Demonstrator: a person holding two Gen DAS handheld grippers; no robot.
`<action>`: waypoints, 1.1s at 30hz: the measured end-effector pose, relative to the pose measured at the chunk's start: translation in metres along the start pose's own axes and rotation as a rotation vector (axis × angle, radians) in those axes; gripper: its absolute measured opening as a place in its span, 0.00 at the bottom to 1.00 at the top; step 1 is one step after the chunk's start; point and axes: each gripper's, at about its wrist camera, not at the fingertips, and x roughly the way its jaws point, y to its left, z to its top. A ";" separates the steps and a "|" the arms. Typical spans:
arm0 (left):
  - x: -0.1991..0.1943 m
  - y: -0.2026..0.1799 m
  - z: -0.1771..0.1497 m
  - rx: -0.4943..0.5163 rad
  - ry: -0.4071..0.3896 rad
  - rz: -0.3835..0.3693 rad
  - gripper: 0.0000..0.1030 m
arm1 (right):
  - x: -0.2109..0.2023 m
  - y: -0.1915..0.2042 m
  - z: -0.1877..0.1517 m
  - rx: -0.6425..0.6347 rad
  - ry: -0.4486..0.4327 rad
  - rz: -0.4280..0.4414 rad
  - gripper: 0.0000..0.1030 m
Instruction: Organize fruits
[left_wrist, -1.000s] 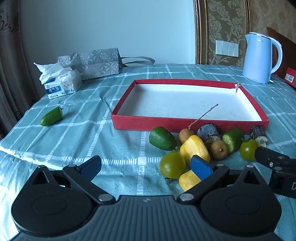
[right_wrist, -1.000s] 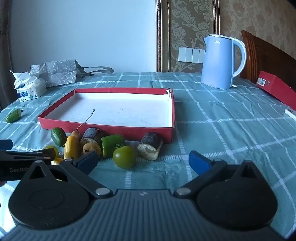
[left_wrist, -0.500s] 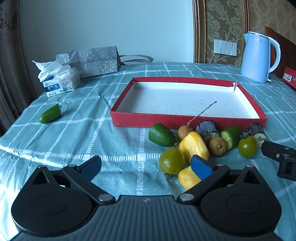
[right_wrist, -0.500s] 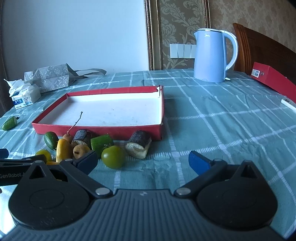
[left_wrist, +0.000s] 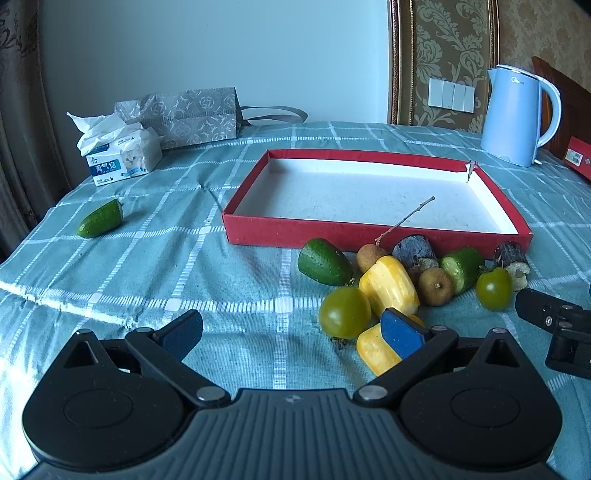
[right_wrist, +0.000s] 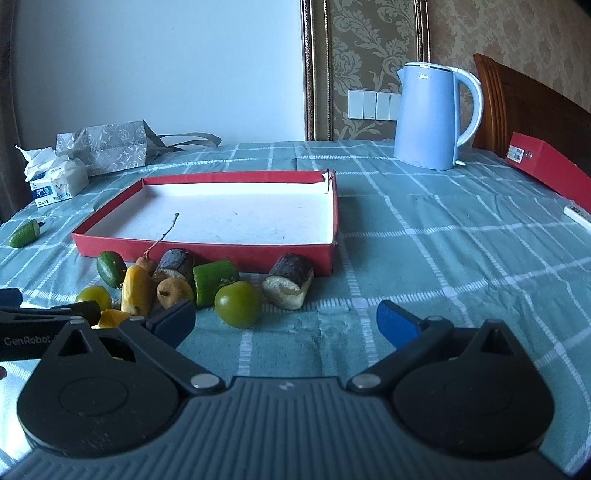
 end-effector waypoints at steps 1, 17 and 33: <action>0.000 0.000 0.000 -0.001 0.000 -0.001 1.00 | 0.000 0.000 0.000 0.002 0.002 0.001 1.00; 0.000 0.000 -0.002 0.003 0.000 0.004 1.00 | -0.002 -0.003 -0.003 -0.006 -0.026 -0.040 1.00; -0.001 0.001 -0.008 -0.002 -0.001 0.013 1.00 | -0.001 -0.012 -0.002 0.029 -0.030 -0.051 1.00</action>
